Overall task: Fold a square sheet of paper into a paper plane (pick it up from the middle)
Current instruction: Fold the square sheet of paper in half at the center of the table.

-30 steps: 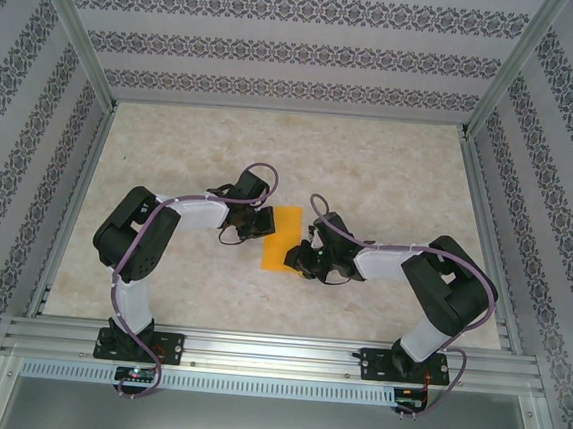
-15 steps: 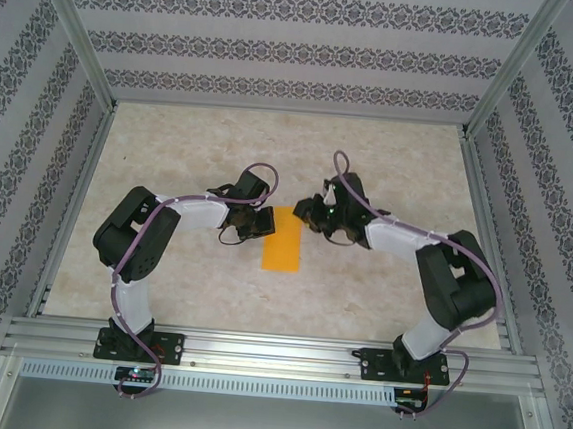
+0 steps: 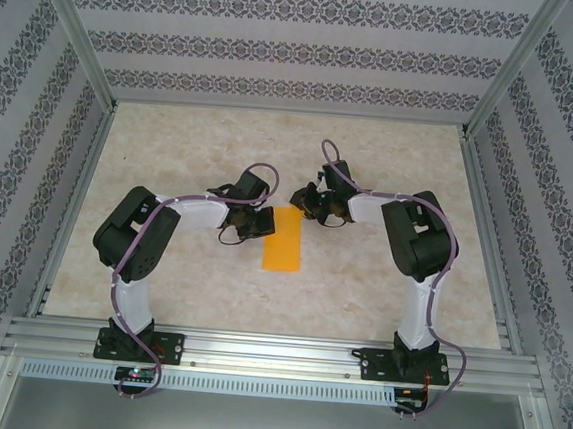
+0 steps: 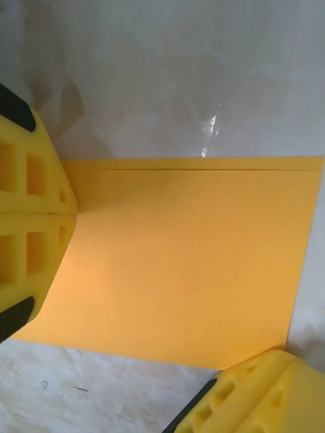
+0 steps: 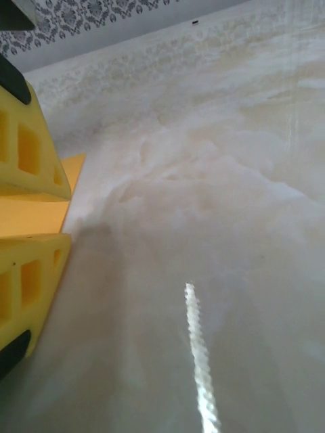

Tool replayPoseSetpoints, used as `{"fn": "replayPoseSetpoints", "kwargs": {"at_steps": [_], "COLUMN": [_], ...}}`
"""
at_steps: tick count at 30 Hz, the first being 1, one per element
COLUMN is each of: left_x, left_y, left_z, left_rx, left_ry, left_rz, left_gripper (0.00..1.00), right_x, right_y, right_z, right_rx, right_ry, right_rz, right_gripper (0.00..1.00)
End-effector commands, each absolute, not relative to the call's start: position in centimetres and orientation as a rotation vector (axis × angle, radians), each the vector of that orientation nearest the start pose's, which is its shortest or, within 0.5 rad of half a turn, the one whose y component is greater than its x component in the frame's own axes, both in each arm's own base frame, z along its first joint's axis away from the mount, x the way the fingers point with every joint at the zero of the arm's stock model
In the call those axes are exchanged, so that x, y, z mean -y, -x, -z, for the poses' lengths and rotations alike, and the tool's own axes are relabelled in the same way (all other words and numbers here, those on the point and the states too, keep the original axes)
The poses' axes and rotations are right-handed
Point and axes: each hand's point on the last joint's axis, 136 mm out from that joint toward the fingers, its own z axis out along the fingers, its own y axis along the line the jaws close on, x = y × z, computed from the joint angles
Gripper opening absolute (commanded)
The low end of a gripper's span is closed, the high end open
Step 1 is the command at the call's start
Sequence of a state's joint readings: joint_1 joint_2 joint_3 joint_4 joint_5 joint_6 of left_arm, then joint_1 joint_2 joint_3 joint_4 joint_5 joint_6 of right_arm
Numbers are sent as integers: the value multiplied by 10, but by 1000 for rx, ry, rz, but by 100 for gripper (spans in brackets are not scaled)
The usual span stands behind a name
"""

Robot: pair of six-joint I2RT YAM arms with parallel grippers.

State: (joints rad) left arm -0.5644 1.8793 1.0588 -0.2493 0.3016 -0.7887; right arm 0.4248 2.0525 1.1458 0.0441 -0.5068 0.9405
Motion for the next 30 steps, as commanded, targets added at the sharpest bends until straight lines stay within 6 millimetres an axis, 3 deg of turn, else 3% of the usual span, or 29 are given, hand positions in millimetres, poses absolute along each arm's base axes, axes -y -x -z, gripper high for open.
{"fn": "replayPoseSetpoints", "kwargs": {"at_steps": [1, 5, 8, 16, 22, 25, 28, 30], "left_x": [249, 249, 248, 253, 258, 264, 266, 265], "left_y": [-304, -304, -304, -308, -311, -312, -315, -315], "left_z": [9, 9, 9, 1, -8, -20, -41, -55], "left_rx": [-2965, -2966, -2964, -2940, -2916, -2888, -2835, -2798], "left_ry": [210, 206, 207, 207, 196, 162, 134, 126], "left_rz": [625, 620, 618, 655, 698, 755, 792, 808], "left_gripper": [6, 7, 7, 8, 10, 15, 21, 30], "right_x": [-273, -280, -286, -284, -285, -285, -282, -274], "right_y": [-401, -409, -412, -391, -383, -386, -387, -383], "right_z": [-9, -52, -65, -14, -11, -29, -61, -77], "right_rx": [-2696, -2607, -2593, -2709, -2721, -2698, -2638, -2622], "right_ry": [-437, -377, -329, -388, -372, -335, -289, -269], "right_rz": [-1097, -1165, -1195, -1120, -1102, -1104, -1092, -1028], "right_gripper": [21, 22, 22, 22, 22, 23, 26, 32]}}
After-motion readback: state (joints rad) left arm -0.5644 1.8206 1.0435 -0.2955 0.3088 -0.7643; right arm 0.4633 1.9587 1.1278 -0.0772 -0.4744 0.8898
